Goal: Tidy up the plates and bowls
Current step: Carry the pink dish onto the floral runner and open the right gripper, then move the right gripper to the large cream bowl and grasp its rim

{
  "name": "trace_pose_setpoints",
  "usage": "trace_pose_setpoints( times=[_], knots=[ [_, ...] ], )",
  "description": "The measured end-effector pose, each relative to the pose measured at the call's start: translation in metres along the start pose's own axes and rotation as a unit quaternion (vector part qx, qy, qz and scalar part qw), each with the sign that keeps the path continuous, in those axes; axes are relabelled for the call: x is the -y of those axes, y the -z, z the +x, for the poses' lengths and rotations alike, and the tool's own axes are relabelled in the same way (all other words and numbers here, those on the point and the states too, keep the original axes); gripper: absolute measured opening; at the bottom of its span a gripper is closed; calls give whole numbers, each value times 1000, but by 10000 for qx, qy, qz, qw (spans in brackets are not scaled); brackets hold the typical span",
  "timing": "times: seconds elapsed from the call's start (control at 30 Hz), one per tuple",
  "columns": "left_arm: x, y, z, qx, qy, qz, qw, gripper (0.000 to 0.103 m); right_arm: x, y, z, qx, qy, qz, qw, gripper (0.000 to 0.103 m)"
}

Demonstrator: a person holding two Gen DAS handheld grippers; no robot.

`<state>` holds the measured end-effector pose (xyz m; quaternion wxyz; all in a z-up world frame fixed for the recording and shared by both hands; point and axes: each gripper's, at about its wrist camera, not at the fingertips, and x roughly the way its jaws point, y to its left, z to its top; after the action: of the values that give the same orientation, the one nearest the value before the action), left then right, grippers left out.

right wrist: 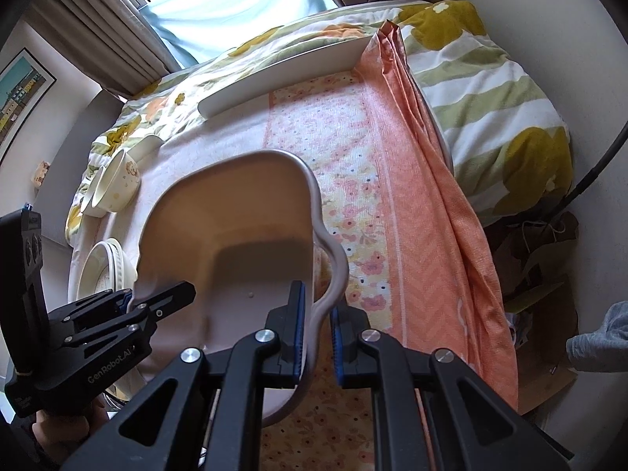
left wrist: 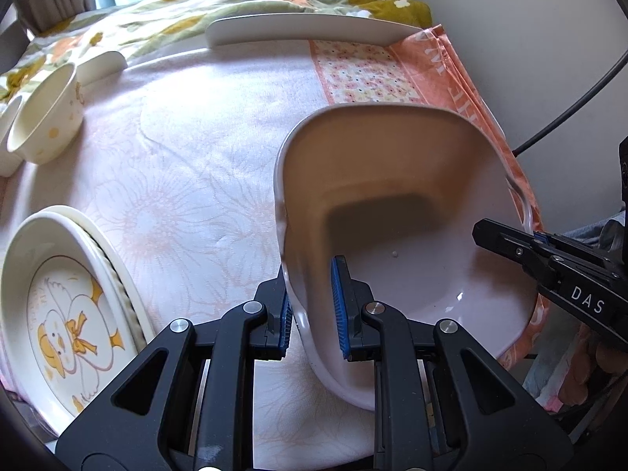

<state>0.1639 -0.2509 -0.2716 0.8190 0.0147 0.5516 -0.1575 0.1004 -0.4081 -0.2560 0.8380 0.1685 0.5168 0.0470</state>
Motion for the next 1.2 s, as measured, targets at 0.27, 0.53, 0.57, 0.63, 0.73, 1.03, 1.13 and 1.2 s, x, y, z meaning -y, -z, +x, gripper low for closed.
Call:
trace_pose_setpoints(
  times=[0.27,0.53,0.57,0.63,0.73,1.03,1.13,1.2],
  knots=[
    [3,0,0,4,49,65,10000,16,4,0,1,30,33,200,9998,11],
    [1,-3,-8,171,93,94,9998,103,6,3,-7,313,-172,312,9989,87],
    [0,-3,-9,152,106,87,9998,103,7,4,-11,362,-204,294,9987,87],
    [-3,-2,-13,154,129,5,9998,103,9,7,-21,454,-231,213,9985,87],
    [-11,-1,-28,232,102,-129,9996,103,10,13,-38,586,-284,83,9978,102],
    [-41,5,-153,1167,-177,-509,9917,103,-54,9,-112,1351,-719,-1006,9831,102],
    [-61,4,-197,1648,-454,-665,9830,103,-92,-8,-131,1505,-860,-1519,9731,102],
    [-79,1,-222,1880,-547,-817,9772,103,-119,-22,-138,1488,-873,-1762,9691,102]
  ],
)
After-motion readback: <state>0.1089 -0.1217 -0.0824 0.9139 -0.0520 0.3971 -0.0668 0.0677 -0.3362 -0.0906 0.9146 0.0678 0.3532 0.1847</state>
